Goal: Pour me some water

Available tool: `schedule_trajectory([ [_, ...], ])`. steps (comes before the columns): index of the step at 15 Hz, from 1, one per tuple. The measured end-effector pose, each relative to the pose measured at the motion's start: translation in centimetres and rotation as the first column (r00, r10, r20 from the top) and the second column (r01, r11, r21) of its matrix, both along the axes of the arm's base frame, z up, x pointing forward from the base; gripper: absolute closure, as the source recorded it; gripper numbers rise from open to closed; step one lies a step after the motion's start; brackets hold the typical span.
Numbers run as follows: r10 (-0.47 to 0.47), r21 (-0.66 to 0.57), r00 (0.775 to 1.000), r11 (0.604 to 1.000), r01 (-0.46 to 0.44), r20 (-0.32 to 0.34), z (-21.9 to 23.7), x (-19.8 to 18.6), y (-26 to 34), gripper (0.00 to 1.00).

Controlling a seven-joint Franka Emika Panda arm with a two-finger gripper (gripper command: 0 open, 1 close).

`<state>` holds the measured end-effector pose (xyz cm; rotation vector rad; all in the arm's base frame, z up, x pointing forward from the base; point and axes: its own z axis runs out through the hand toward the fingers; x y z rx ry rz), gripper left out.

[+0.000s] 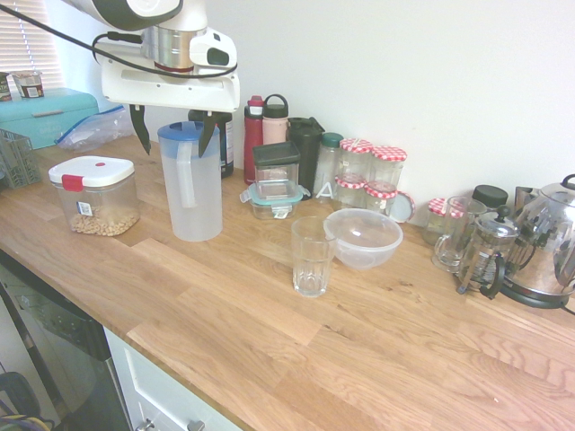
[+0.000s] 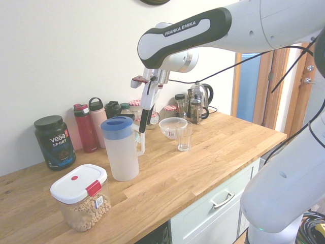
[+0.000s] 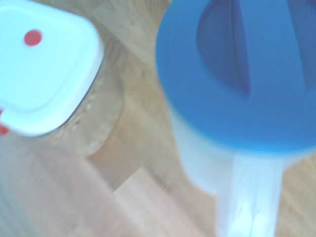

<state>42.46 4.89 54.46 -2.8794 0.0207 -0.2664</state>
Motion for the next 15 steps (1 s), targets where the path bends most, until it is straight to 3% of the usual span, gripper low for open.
schedule_trajectory([
  [4,0.0,-0.008,1.0,1.0,0.0,-0.002,-1.4,2.0,0.4,0.0],
  [5,0.0,-0.012,1.0,1.0,0.0,-0.005,-1.8,2.5,0.6,1.0],
  [15,0.004,-0.034,1.0,0.999,-0.005,-0.02,-4.0,4.0,1.4,1.0],
])
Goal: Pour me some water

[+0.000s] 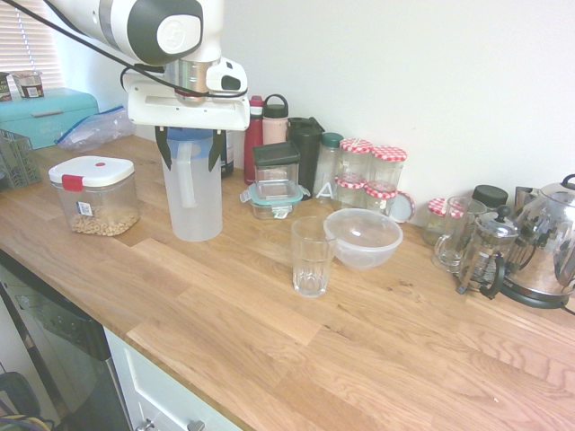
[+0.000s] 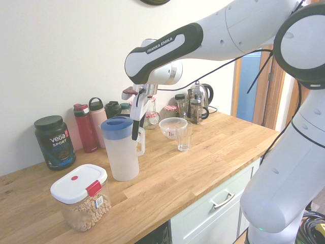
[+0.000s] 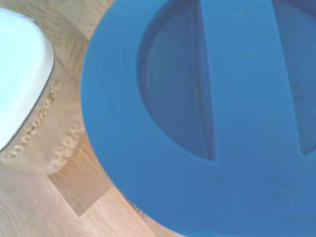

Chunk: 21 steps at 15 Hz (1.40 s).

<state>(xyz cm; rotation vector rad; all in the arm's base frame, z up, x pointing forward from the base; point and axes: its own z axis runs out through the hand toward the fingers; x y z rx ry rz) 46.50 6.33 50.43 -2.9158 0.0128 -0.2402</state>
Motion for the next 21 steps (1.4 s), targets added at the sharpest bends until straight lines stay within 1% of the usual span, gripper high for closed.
schedule_trajectory([
  [15,0.012,-0.012,1.0,1.0,-0.012,-0.009,-0.4,-0.4,0.4,1.0],
  [18,0.01,-0.01,1.0,1.0,-0.01,0.004,0.7,-1.0,0.2,1.0],
  [21,0.01,-0.001,0.999,1.0,-0.01,0.037,3.9,-2.9,-0.4,1.0],
])
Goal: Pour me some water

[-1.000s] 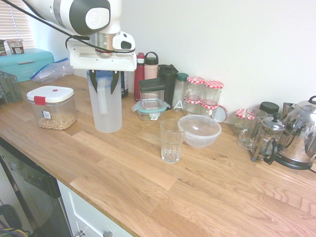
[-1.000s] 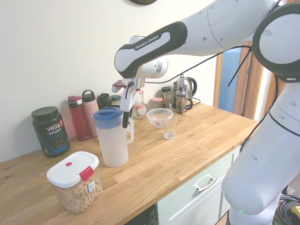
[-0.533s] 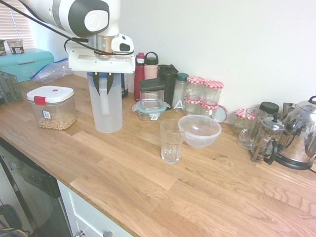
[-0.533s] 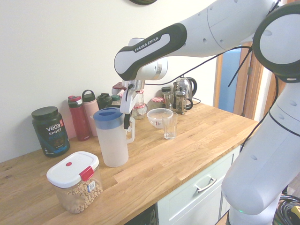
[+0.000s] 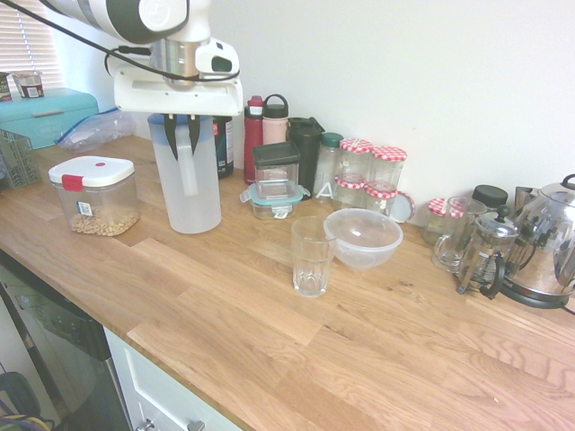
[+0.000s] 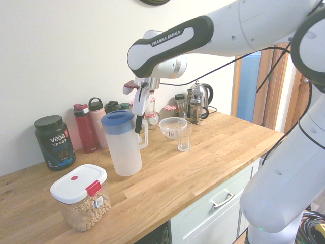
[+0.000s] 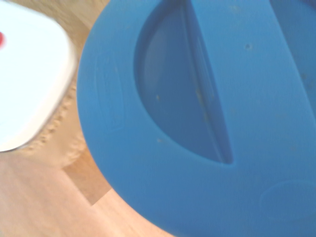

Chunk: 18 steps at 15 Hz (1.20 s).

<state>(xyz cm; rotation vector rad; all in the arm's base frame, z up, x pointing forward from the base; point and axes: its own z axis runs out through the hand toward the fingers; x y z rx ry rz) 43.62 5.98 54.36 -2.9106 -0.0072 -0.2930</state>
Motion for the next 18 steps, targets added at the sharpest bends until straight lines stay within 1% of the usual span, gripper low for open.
schedule_trajectory([
  [2,0.003,0.006,1.0,1.0,-0.004,0.024,3.0,-1.7,-1.1,1.0],
  [5,-0.001,-0.033,0.999,0.999,0.002,0.053,6.5,-4.0,-5.4,1.0],
  [6,-0.005,-0.051,0.998,0.999,0.008,0.055,7.2,-4.7,-7.3,1.0],
  [7,0.008,-0.069,0.999,0.998,-0.005,0.046,7.6,-5.4,-9.3,1.0],
  [10,0.102,-0.111,0.995,0.989,-0.103,-0.007,8.0,-8.2,-14.8,1.0],
  [13,0.236,-0.133,0.97,0.962,-0.241,-0.053,9.1,-11.7,-19.8,1.0],
  [15,0.276,-0.152,0.959,0.947,-0.282,-0.054,9.9,-12.9,-23.2,1.0],
  [16,0.286,-0.159,0.957,0.943,-0.291,-0.056,10.0,-12.9,-24.8,1.0],
  [18,0.286,-0.177,0.956,0.939,-0.294,-0.071,10.0,-11.6,-27.7,1.0],
])
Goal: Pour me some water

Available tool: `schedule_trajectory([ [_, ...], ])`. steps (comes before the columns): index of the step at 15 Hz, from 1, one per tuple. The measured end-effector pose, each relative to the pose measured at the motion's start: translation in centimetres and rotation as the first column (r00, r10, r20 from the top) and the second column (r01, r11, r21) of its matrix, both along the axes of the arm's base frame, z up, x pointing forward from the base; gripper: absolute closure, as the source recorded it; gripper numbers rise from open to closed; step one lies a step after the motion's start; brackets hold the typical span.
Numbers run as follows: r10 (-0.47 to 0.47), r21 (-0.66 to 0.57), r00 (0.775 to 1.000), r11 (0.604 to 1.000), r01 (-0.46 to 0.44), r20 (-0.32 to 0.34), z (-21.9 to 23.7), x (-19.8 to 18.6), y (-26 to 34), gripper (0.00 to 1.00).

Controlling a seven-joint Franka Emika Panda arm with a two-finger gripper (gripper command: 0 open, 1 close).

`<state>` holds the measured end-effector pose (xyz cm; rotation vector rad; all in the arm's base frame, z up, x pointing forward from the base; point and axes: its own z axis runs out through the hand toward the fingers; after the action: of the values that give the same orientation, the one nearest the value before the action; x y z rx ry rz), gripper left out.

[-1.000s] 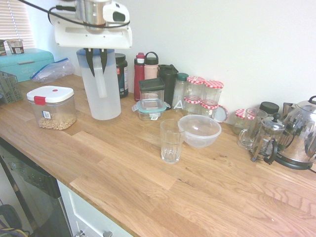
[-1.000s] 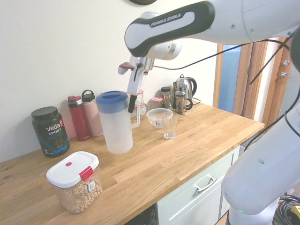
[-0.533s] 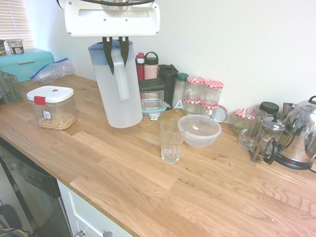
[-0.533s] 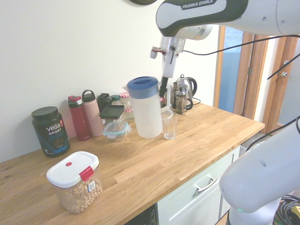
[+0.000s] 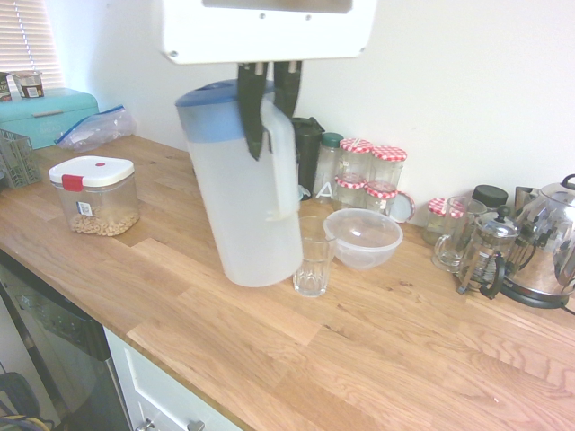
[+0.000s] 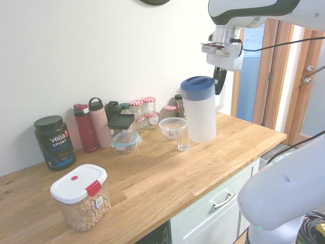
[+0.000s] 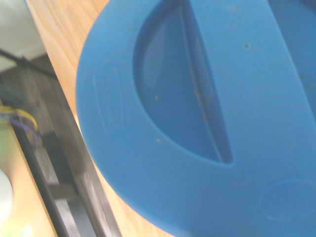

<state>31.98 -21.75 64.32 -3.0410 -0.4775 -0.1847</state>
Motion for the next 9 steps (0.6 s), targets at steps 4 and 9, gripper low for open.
schedule_trajectory([
  [4,-0.002,-0.082,0.999,0.997,-0.002,-0.048,-1.6,5.5,-5.6,1.0],
  [9,0.028,-0.174,0.995,0.984,-0.044,-0.093,-2.3,8.9,-10.9,1.0],
])
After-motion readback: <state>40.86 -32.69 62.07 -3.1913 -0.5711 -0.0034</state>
